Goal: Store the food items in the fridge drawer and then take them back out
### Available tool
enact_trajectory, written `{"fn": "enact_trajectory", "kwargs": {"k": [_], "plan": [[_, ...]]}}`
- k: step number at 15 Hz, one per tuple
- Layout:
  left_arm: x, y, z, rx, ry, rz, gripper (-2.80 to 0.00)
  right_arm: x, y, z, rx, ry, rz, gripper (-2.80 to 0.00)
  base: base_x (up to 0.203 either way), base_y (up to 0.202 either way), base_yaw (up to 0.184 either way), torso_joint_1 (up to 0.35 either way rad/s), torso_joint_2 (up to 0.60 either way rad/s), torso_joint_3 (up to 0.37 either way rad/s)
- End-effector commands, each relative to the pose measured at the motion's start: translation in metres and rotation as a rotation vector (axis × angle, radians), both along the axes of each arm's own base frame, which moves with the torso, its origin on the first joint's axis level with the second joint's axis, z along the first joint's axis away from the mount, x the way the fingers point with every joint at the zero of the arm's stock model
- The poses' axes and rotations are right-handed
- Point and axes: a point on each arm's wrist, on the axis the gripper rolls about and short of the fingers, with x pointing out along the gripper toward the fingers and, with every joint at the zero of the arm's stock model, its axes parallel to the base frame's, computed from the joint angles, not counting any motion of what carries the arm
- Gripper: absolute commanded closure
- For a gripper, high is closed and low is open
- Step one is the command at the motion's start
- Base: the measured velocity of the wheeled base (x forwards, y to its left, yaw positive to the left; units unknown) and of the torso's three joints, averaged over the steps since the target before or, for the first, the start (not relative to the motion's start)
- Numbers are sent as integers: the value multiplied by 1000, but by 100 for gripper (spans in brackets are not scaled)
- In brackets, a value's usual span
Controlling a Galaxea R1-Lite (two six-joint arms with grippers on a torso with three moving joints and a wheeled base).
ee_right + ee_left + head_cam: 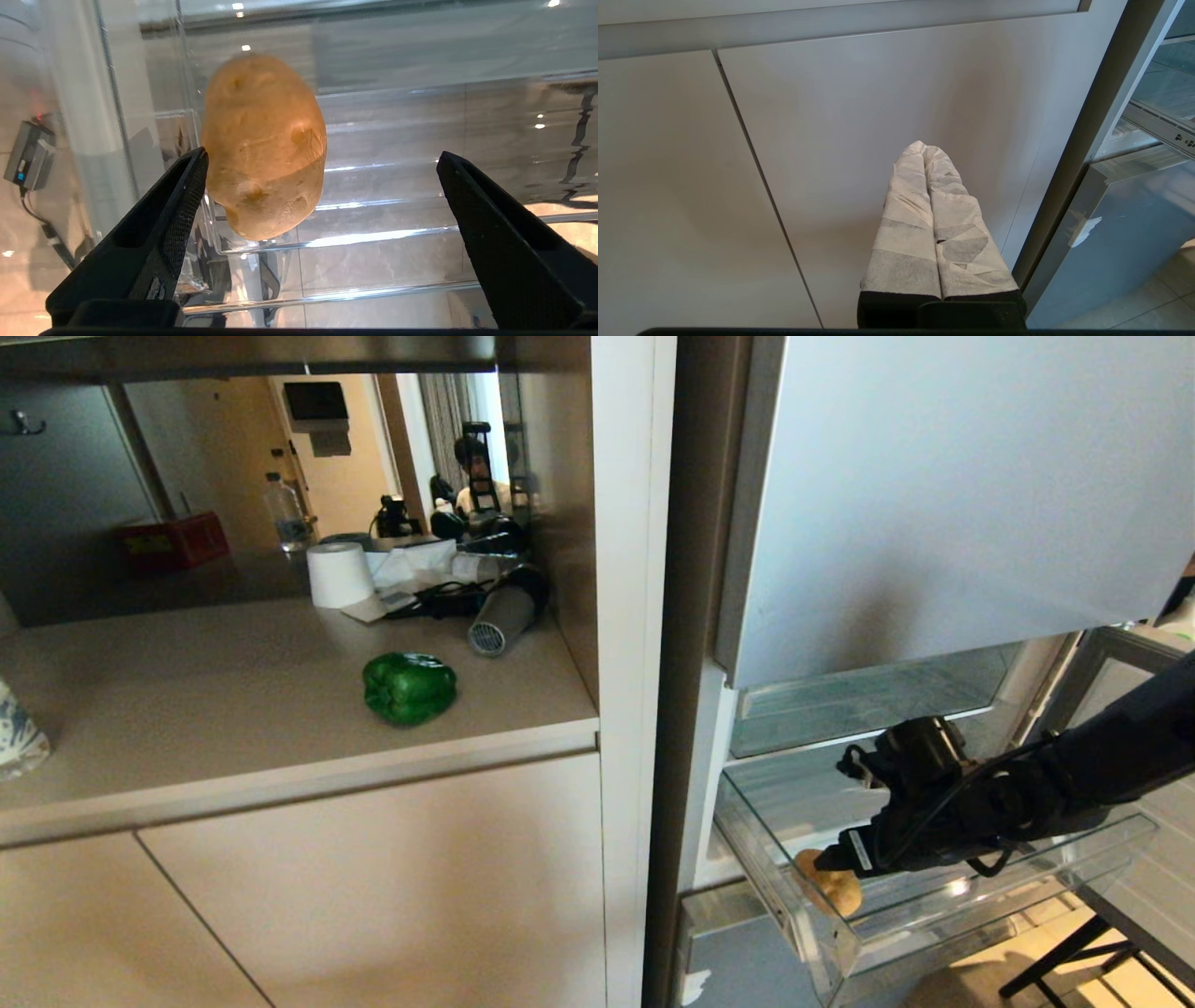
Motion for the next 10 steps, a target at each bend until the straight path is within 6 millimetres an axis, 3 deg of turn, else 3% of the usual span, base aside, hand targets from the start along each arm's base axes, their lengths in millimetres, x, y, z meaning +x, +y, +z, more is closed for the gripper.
{"fn": "enact_trajectory", "kwargs": {"k": [1,10], "plan": [[1,0,-3,0,8,0,0,1,4,-5,-3,18,11,-280,0,0,0,0,0,0],[1,0,-3,0,8,0,0,10,11,-19,-28,88,50,-280,0,0,0,0,0,0]]}}
